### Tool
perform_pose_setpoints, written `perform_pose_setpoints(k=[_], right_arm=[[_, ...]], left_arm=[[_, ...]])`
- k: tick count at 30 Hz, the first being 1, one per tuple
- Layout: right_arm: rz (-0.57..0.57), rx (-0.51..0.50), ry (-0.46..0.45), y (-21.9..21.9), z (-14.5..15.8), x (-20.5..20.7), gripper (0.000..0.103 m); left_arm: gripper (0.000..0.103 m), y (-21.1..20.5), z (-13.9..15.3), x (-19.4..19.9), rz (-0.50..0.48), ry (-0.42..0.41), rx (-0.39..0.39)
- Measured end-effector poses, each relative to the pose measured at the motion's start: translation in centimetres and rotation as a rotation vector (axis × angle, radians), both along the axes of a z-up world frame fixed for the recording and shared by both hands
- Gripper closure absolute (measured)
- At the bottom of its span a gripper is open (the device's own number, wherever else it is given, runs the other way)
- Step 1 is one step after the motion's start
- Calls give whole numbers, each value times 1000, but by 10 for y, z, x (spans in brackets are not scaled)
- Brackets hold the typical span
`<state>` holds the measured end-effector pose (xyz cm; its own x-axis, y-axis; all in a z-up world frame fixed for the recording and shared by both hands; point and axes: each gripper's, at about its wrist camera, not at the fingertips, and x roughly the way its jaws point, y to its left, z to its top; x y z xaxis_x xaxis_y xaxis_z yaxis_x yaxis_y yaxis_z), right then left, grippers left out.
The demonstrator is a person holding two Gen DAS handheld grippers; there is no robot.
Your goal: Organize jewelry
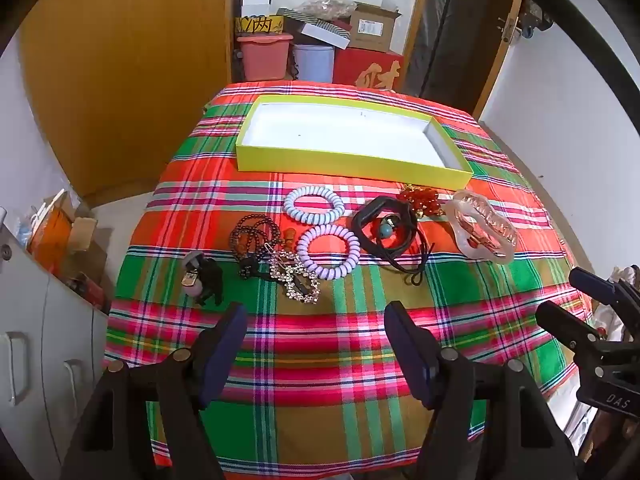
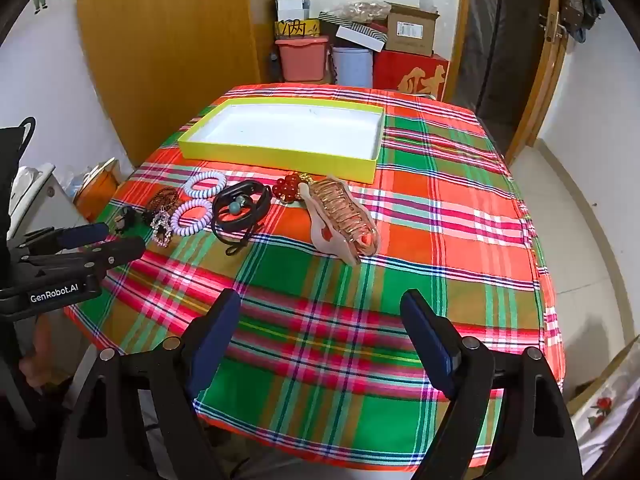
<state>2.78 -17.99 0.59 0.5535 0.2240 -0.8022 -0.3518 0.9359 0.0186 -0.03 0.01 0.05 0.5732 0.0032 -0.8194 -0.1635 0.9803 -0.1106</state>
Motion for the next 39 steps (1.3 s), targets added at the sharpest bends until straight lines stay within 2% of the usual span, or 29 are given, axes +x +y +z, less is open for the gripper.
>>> perform_pose_setpoints(k=[3,6,20,39], right_arm=[[1,1,-1,0,0,0,21],[1,3,-4,0,1,0,21],[0,-1,-11,1,5,1,21],[9,-1,-13,2,6,1,21]], left_arm=[[32,2,2,-2,1,-11,-4],[32,-6,7,3,0,-6,68],[32,2,8,-6,-6,-35,22],[32,1,6,-6,8,-29,24]])
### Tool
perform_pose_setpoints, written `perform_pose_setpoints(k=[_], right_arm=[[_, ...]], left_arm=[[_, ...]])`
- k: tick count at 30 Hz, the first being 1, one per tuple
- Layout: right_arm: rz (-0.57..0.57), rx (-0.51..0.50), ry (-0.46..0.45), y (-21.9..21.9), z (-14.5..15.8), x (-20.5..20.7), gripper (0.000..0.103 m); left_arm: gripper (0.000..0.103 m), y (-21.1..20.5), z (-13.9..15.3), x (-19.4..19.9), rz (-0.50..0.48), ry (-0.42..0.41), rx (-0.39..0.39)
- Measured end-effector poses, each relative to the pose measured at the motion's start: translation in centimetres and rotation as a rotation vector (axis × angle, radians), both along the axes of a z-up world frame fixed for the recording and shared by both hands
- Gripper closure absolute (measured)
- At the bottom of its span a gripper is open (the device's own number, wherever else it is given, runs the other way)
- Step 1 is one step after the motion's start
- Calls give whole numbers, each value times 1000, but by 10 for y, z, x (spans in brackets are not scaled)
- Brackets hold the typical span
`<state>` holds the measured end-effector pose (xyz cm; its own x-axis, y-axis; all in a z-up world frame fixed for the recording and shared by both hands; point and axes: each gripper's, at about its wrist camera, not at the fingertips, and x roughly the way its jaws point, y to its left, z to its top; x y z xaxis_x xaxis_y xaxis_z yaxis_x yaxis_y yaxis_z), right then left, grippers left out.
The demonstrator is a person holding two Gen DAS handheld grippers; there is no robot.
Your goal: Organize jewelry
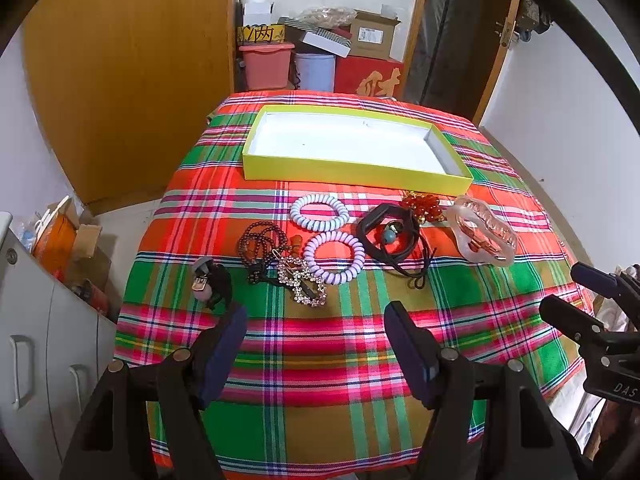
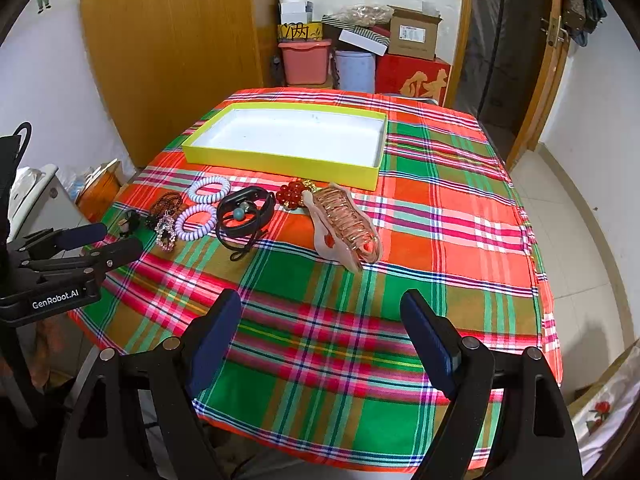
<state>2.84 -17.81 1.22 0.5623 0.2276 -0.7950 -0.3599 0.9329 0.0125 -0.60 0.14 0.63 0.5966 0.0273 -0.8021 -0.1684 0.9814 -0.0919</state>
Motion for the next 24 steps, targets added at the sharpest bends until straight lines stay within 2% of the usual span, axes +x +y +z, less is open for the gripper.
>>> perform_pose_setpoints(k=[24], right_arm=[[3,-1,5,2,-1,1,21]], left_arm=[[32,3,-2,-1,11,0,-19]])
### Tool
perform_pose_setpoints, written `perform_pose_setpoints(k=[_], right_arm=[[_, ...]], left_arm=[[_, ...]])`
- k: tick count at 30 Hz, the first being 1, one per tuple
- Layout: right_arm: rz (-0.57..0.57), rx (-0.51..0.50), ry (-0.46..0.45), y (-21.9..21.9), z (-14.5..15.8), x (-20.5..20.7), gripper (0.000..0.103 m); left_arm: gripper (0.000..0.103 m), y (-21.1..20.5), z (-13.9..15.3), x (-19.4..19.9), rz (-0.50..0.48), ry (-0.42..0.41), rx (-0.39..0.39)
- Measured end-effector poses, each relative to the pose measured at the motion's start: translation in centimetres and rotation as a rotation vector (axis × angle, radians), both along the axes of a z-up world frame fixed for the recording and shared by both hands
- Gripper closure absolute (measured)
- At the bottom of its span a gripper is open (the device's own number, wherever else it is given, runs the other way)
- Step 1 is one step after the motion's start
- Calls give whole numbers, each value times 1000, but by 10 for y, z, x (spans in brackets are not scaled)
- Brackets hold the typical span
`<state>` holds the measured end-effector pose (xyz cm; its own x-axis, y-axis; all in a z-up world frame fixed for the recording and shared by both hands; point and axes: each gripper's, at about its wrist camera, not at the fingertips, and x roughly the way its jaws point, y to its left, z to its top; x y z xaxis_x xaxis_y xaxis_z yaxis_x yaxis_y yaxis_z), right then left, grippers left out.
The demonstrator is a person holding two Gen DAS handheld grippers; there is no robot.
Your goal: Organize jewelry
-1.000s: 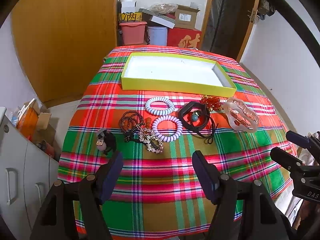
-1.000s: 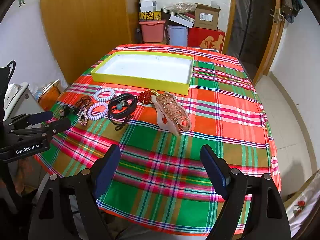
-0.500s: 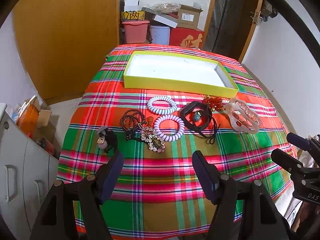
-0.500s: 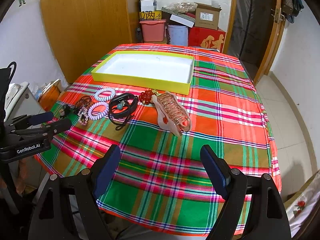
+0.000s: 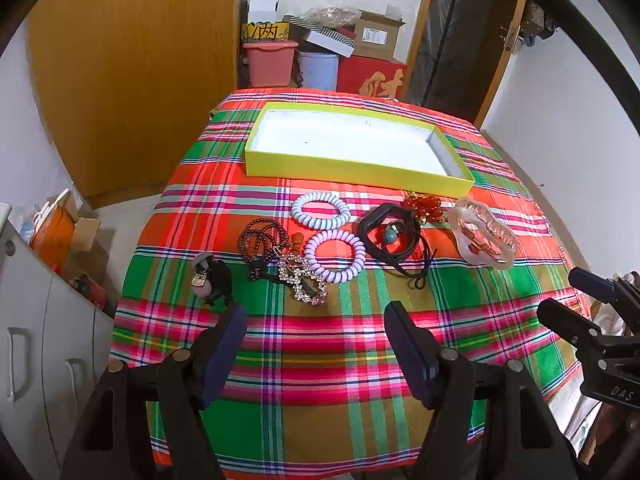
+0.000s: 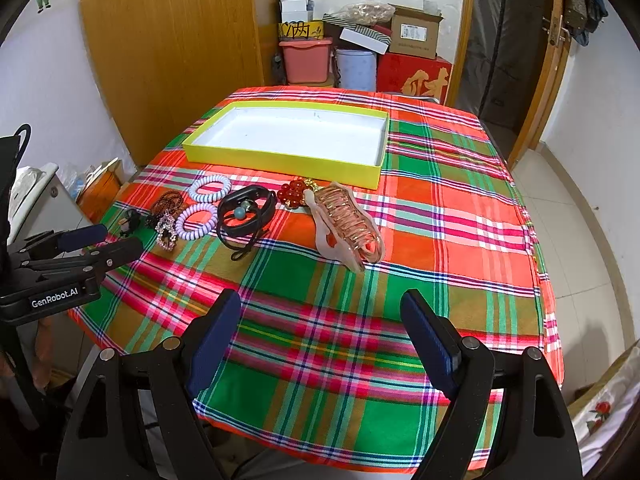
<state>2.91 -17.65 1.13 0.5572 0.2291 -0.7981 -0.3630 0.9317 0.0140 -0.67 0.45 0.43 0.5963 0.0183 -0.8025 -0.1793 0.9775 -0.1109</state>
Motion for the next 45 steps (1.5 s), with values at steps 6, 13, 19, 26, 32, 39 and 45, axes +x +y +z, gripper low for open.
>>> perform_pose_setpoints(k=[6,13,19,26,32,39,45], right_arm=[[-1,1,0,-1,-1,0,21],[-1,4,-6,-1,-1,0,21],[0,7,-7,-1,-1,1,21],[11,14,-5,0,-1,2,21],[22,12,-3,1,-2,2,21],[22,2,-4,0,-2,7,21],[11,-19,-24,-4,-2,20,21]], left_arm=[[32,-1,0,0,-3,1,-2],[32,-2,0,0,-3,-4,-7],[32,-1,0,-1,1,-3,-12],[32,1,0,-1,5,-5,-19],[32,2,-1,0,4,-7,-28],[32,3,-3,3,2,-7,-39],[32,8,-5,9,2,-6,-50]])
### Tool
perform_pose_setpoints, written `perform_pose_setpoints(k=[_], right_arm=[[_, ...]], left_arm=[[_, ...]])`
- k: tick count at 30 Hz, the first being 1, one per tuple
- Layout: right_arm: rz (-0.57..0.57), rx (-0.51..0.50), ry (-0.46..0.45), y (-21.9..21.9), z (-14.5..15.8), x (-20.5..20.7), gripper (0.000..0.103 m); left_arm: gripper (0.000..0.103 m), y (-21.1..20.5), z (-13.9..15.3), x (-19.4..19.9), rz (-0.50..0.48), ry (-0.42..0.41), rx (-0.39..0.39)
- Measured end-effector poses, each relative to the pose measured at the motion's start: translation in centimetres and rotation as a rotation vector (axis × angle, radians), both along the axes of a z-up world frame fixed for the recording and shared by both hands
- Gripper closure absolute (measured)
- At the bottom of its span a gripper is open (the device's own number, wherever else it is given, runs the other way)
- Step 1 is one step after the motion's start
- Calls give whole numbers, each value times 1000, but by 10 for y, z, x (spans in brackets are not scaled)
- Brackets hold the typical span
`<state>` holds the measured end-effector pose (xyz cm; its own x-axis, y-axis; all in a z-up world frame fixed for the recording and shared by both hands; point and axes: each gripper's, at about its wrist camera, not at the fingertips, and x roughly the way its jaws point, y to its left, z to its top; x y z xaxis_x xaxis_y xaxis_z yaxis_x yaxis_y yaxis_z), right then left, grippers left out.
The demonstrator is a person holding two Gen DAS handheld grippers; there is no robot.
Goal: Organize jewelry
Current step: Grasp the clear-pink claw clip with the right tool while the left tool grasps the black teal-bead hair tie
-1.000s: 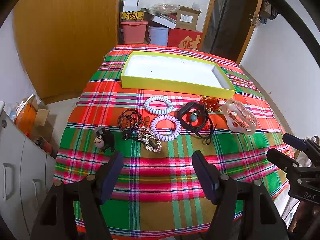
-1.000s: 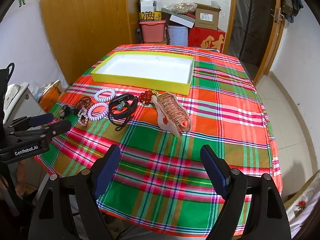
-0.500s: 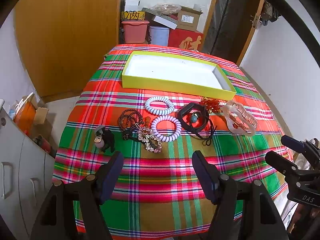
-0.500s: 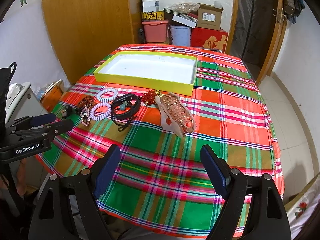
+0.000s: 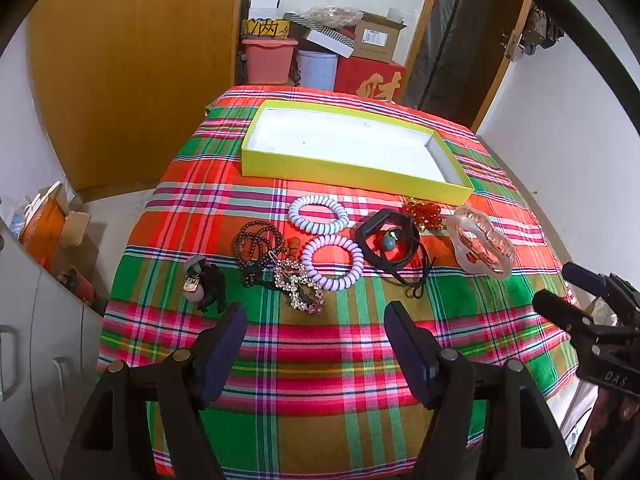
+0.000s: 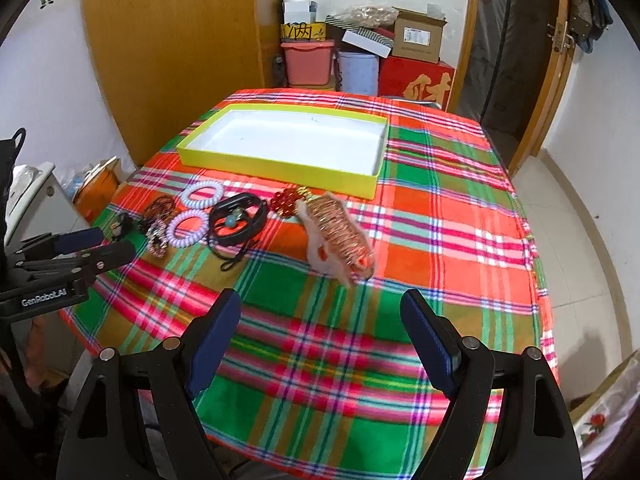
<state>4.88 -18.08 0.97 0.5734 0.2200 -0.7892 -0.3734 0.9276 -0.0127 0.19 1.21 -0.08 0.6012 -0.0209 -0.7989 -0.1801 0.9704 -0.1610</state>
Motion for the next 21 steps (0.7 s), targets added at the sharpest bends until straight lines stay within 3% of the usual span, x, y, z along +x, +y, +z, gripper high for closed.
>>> perform_pose_setpoints(k=[15,19,21], right_arm=[[30,-52,-15,-1,-12,50,21],[46,-66,-4,0,-18,59,23],[52,-69,1,0,-21,62,29]], left_arm=[[33,-10,-13,44,-87,14,-59],[44,-19,-22,57,-119,38,-75],[49,-25,-26,62,-138,47,-80]])
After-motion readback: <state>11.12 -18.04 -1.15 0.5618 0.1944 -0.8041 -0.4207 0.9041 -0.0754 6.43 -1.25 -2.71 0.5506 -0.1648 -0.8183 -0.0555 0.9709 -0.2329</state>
